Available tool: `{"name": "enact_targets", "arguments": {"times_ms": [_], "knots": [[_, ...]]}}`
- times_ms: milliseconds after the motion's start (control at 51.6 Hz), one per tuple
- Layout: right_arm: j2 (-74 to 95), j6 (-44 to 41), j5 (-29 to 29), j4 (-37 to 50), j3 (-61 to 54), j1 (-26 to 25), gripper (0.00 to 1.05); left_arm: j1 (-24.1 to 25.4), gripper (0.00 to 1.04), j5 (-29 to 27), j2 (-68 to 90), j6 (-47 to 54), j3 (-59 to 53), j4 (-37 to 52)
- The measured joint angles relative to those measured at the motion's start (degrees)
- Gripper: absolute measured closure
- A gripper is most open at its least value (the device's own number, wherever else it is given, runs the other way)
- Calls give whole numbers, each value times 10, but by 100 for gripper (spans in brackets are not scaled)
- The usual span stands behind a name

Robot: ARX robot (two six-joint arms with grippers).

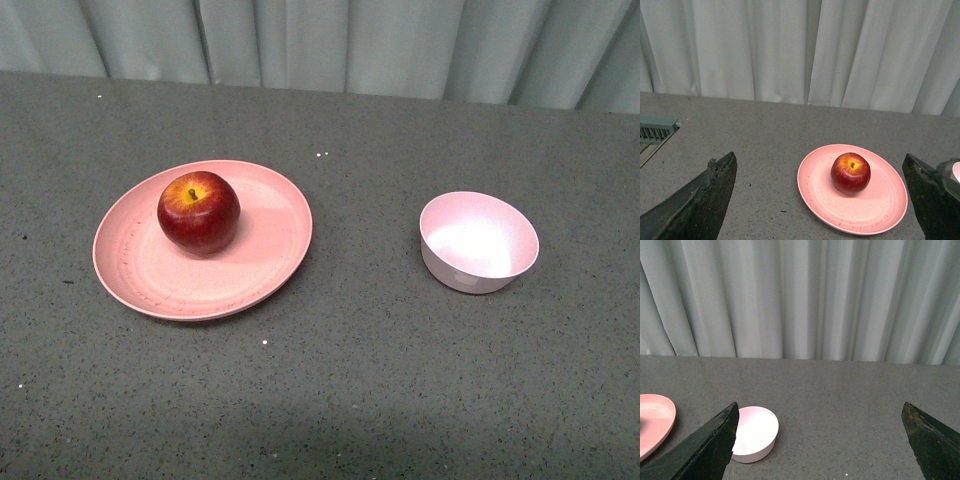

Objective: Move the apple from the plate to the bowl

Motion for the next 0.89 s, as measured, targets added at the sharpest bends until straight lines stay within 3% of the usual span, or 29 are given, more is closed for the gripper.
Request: {"name": "enact_targets", "arguments": {"times_ms": [891], "knots": [[0,0,0,0,0,0,9,0,7,0,0,0,0,0]]}}
